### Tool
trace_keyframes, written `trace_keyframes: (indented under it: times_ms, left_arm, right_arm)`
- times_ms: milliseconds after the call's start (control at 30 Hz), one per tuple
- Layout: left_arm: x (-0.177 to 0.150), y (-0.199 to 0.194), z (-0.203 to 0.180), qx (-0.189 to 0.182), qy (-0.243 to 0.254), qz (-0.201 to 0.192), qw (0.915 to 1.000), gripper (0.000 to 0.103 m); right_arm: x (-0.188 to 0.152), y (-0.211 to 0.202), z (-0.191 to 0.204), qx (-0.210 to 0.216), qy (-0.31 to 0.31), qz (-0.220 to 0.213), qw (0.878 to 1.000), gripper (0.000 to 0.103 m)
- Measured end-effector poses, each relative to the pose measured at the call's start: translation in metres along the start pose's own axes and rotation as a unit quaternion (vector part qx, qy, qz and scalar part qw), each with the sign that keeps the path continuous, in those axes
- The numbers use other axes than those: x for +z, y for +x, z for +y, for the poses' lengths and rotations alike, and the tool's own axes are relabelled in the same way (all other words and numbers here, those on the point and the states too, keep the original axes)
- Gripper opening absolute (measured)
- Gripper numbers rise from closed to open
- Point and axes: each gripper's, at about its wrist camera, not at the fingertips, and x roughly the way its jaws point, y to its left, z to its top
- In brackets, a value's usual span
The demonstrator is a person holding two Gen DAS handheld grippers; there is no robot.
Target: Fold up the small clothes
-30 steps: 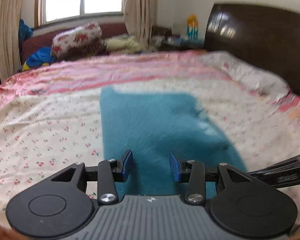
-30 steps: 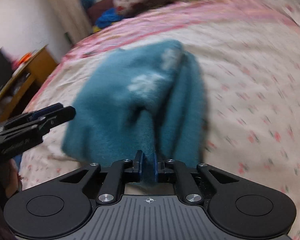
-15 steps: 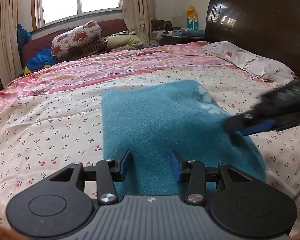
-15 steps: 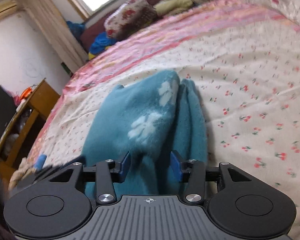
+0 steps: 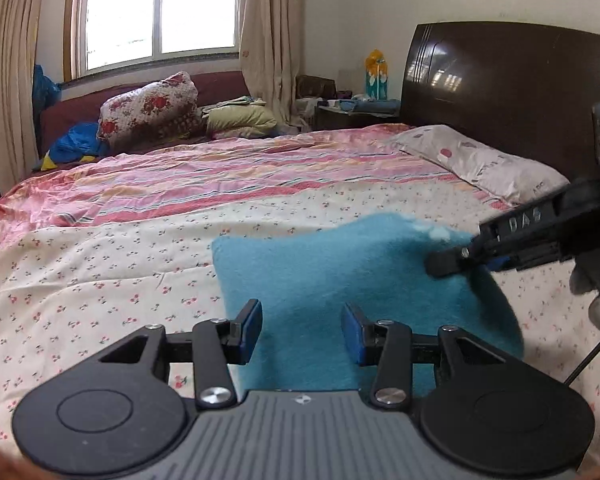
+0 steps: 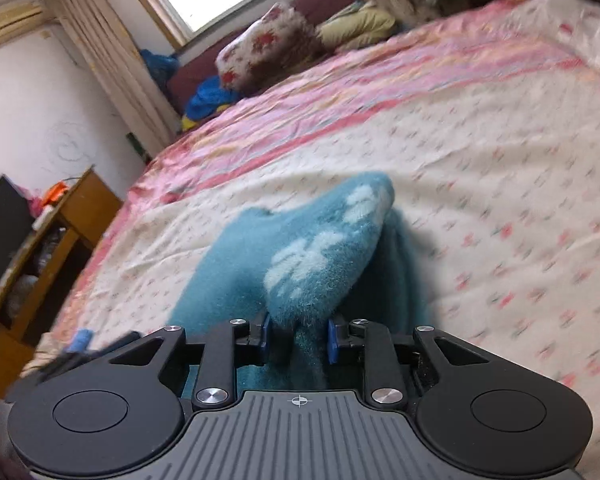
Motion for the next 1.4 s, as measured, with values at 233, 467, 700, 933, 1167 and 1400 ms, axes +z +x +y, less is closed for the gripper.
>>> trace_keyframes:
  times_ms: [233,467,700,933,1167,1400]
  left_arm:
    - [-0.024,0.034,-0.007,0.025,0.03,0.046,0.9982,0.051]
    - [-0.022,0.033,-0.003,0.021,0.014,0.062,0.9978,0.051]
    - [-0.022,0.034,-0.006,0.028,0.017,0.067,0.9972,0.052]
    - [-0.017,0.034,-0.008,0.024,0.03,0.069,0.9969,0.052]
    - [-0.002,0.008,0.02,0.022,-0.02,0.039,0.9988,0.053]
    - [-0.014,0.025,0.029,0.027,-0.056,0.078,0.995,0.054]
  right_arm:
    - [-0.024,0.038,-0.018,-0.048,-0.001,0.026,0.998,0.024]
    - [-0.021,0.012,-0.008,-0.058,-0.007,0.022,0.998,0.036]
    - [-0.019,-0.004,0.039,-0.049,-0.085,-0.043,0.994,0.034]
    - [-0.014,0.06,0.03,-0.114,-0.099,-0.011,0.988,0.015]
    - [-0.01,0.043,0.02,-0.1,-0.078,-0.005,0.992,0.002]
    - [-0.018,0.043,0.006,-0.114,-0.074,-0.004,0.991,0.0]
